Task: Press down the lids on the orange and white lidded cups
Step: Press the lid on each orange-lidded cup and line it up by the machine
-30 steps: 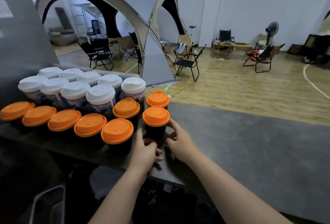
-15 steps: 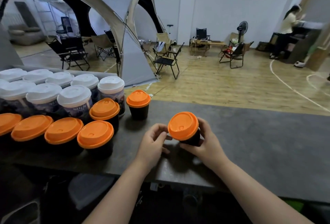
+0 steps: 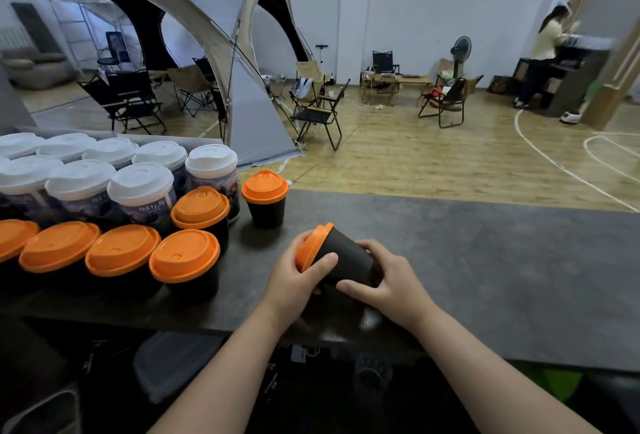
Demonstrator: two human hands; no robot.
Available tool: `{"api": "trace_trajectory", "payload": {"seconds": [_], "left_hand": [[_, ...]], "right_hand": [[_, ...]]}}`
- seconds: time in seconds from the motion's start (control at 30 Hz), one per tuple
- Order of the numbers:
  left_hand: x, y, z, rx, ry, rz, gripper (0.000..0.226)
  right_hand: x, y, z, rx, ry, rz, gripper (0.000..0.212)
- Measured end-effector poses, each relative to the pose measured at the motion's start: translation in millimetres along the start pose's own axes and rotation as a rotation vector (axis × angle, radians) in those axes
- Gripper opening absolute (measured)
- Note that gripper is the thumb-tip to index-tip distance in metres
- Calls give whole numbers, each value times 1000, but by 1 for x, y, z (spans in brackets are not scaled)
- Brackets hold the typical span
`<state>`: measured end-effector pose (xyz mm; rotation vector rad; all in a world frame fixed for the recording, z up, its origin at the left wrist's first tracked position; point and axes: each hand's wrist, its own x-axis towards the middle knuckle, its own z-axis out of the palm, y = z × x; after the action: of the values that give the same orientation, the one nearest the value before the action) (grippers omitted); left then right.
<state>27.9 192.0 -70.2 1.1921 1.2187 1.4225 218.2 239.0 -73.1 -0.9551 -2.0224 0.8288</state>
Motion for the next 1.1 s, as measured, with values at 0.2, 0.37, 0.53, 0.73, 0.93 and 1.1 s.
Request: {"api": "trace_trajectory", "payload": {"seconds": [0.2, 0.37, 0.53, 0.73, 0.93, 1.1], "left_hand": [[1, 10, -7, -76, -105, -58, 55], [-1, 5, -11, -110, -101, -41, 58], [3, 6, -8, -107, -91, -64, 49], [2, 2, -10, -116, -92, -3, 53], [4, -2, -9, -89, -36, 13, 48], [5, -3, -8, -9, -30, 54, 53]], "right_hand": [[-1, 0, -1, 44, 4, -50, 68], [1, 4, 1, 119, -5, 12, 59], [2, 9, 2, 89, -21, -28, 68], [4, 13, 1, 146, -22, -6, 60], [4, 11, 2, 136, -54, -12, 66], [4, 11, 1, 140, -71, -19, 71]]}}
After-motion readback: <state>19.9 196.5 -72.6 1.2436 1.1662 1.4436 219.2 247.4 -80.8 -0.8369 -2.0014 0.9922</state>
